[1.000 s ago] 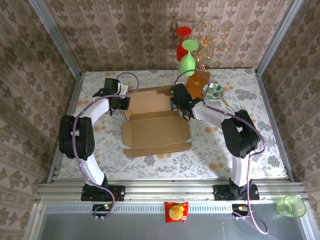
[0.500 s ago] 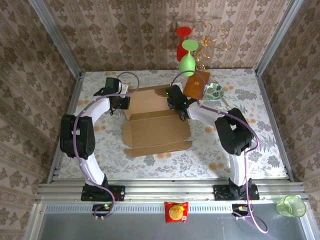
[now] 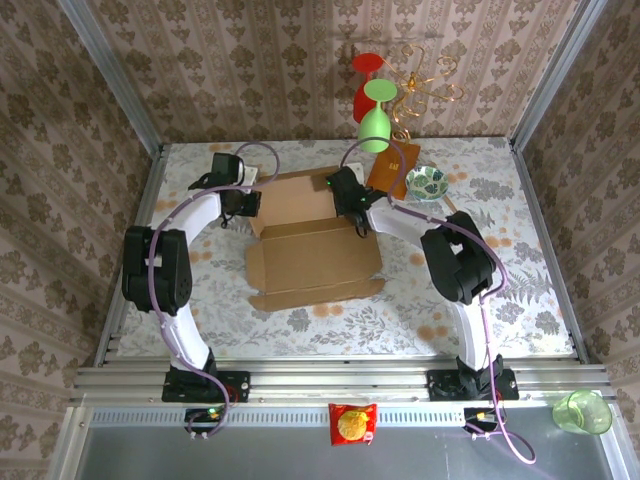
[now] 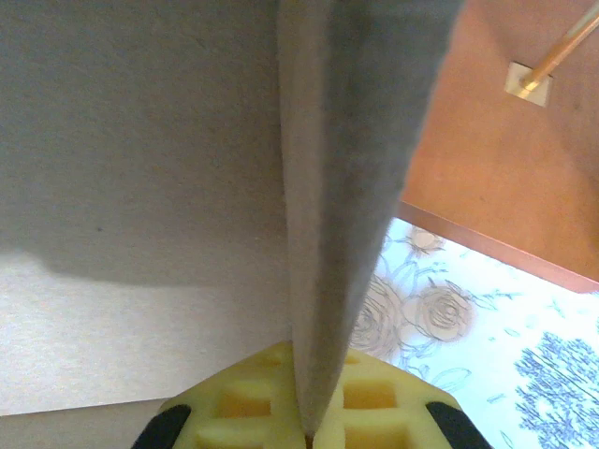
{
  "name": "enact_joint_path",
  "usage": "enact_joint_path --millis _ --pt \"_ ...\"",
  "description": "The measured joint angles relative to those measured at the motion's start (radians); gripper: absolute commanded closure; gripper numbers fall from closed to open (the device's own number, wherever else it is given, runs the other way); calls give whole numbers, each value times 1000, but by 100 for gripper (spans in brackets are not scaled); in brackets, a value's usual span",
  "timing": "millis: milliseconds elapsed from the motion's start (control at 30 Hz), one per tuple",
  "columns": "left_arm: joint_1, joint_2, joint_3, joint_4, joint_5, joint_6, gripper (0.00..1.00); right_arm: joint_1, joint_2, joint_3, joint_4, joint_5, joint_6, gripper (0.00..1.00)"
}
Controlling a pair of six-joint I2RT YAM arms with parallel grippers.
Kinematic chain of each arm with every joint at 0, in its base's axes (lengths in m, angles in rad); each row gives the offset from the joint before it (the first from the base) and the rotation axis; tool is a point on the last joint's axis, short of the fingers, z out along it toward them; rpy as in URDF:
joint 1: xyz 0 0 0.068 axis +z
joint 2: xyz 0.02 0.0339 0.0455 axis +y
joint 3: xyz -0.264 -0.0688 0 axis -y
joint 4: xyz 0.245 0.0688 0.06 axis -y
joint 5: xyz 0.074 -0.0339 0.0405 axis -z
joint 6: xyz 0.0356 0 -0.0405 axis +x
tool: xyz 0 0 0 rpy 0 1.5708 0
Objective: Fold the paper box
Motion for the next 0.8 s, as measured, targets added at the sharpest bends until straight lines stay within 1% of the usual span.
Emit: enact_joint_path --millis 67,200,400,433,500,700,800 --pt "-4 0 0 0 -5 -5 100 13 16 37 -58 43 33 100" --pt "-19 0 0 4 -16 -25 100 41 18 54 -159 109 124 100" --pt "-33 0 0 8 -38 -53 100 54 14 57 -213 131 203 100" --pt "-35 0 0 8 -39 -56 95 54 13 57 -217 130 208 100" --pt "-38 0 -1 8 -46 -62 90 54 11 58 -226 127 211 100" --pt "-40 0 -19 6 -50 -71 83 54 2 58 -249 97 209 100" --pt "-43 0 -24 0 -51 -71 83 54 1 58 -252 85 208 100"
